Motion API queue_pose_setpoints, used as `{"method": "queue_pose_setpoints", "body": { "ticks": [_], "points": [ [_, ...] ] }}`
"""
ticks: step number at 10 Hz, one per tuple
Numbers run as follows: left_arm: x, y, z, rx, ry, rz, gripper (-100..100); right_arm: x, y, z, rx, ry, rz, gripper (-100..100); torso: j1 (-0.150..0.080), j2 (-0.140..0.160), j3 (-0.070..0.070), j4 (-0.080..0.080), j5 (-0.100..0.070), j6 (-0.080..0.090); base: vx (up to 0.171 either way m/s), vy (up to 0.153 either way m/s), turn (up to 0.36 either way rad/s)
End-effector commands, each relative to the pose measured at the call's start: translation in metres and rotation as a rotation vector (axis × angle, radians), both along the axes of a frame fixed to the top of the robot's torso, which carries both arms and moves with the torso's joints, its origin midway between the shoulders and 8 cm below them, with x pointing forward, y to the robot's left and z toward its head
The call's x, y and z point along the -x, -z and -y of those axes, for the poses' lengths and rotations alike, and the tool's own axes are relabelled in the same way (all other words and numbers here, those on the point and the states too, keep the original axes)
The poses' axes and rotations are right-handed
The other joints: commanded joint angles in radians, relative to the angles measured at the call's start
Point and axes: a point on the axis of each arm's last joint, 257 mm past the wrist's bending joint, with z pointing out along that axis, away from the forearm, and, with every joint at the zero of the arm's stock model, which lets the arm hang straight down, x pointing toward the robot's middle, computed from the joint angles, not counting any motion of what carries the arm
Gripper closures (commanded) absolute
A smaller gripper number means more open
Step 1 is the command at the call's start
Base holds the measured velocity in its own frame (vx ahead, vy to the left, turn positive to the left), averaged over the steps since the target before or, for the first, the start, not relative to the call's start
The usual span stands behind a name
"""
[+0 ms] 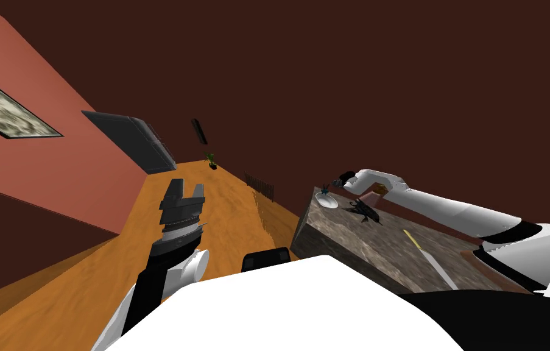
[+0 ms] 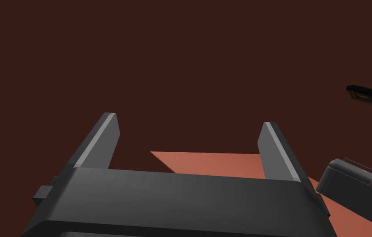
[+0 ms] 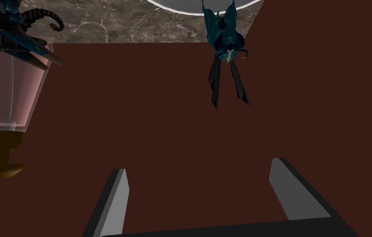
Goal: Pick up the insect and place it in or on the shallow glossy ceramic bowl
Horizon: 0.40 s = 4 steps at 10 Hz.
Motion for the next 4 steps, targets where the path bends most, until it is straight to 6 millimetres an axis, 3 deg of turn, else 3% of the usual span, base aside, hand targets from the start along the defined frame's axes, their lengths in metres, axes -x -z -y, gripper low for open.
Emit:
{"method": "queue_pose_setpoints", "body": {
  "ticks": [1,4],
  "points": [
    [0.0000,0.0000,0.0000,0.000,0.000,0.000,0,0.0000,0.0000,0.0000,0.000,0.000,0.000,0,0.000,0.000,0.000,0.000,0.000,0.000,0.000,0.000,0.000],
    [0.0000,0.0000,0.0000,0.000,0.000,0.000,0,0.0000,0.0000,0.0000,0.000,0.000,0.000,0,0.000,0.000,0.000,0.000,0.000,0.000,0.000,0.000,0.000]
  ]
}}
